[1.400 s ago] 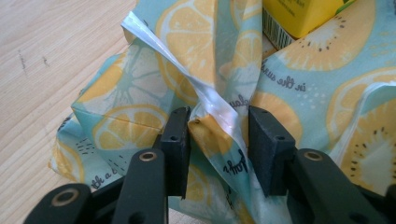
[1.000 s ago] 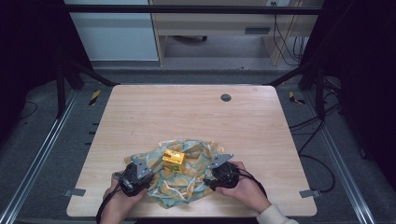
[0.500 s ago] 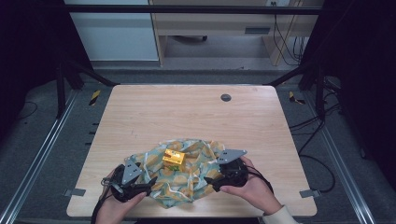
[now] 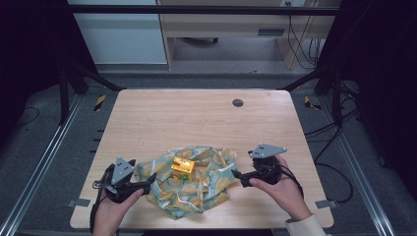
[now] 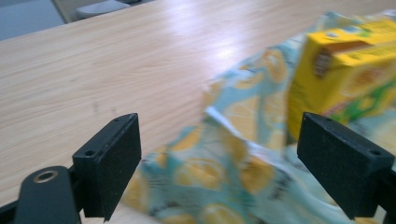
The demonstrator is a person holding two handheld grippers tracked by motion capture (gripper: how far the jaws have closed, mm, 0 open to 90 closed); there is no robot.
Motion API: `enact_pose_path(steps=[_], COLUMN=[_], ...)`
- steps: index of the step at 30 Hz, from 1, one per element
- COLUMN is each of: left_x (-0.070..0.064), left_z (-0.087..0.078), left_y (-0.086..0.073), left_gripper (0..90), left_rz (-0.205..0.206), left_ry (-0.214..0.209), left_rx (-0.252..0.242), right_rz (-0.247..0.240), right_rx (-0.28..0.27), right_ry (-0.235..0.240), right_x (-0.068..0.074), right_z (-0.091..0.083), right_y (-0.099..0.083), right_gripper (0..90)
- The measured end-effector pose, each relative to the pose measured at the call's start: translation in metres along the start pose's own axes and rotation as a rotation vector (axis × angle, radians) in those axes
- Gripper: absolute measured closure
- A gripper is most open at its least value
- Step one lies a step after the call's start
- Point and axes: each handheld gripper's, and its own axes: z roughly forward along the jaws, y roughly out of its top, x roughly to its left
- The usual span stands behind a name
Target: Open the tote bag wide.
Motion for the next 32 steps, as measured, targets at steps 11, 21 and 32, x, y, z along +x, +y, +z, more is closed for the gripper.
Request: enact_pose_path(steps=[11,21,32], left_x=[0.044,0.079,0.08], left_z=[0.019,0.016,0.018], left_y=[-0.005,-0.017,-0.023], left_gripper=[11.7,8.8,8.6], left_rz=[-0.079,-0.178,-0.181], left_ry=[0.102,0.146,0.146], left_rx=[0.014,0.015,0.07], right_rz=[0.154,0.267,0.293], right_rx=[-0.031,0.029,0.089], right_ry=[-0.176,-0.234,-0.273], right_x=[-0.054,-0.086,-0.085], right_z=[-0.018,-0.021,-0.028], right_y=[-0.027,-0.064,-0.083], right_gripper=[8.8,8.5,13.5])
